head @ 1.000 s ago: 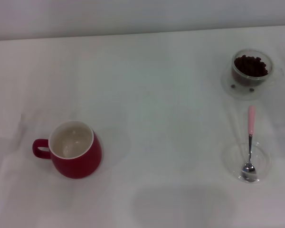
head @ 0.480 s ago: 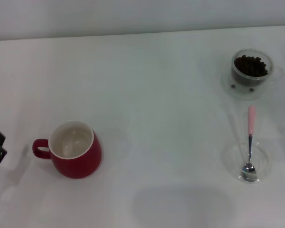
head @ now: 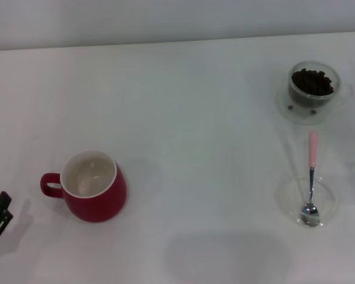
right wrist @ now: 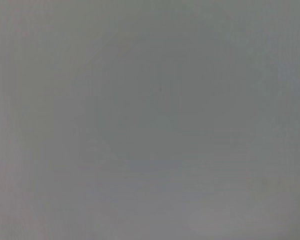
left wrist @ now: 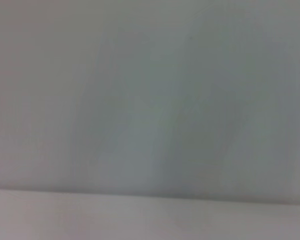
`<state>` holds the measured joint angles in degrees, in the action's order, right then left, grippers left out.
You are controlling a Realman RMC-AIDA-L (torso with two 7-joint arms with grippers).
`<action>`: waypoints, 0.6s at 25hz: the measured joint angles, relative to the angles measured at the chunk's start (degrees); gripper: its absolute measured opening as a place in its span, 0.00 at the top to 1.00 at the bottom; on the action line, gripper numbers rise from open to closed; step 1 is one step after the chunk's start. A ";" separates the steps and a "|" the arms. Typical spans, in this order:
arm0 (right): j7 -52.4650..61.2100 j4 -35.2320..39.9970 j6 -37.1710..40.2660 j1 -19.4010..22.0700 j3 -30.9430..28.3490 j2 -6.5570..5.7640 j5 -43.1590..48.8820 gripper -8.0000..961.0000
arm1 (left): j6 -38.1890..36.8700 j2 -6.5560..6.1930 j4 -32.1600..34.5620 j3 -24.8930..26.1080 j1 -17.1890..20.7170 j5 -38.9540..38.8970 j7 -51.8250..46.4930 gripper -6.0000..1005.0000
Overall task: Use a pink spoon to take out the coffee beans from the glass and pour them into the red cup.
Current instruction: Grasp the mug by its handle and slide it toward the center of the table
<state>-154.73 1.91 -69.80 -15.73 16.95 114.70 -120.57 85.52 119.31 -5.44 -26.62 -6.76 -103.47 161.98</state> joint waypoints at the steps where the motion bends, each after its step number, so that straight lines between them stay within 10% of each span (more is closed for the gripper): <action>1: -0.04 -0.12 0.00 0.00 0.00 0.00 0.00 0.10 | -0.40 -0.02 0.00 0.00 -0.16 0.17 0.00 0.11; 15: 0.36 -0.56 -0.10 0.64 -0.08 0.00 -0.02 0.10 | -3.67 0.12 1.41 0.03 -2.86 3.03 0.00 0.11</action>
<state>-154.37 1.36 -69.90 -15.09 16.87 114.70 -120.59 81.85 119.43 -4.03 -26.59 -9.62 -100.44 161.99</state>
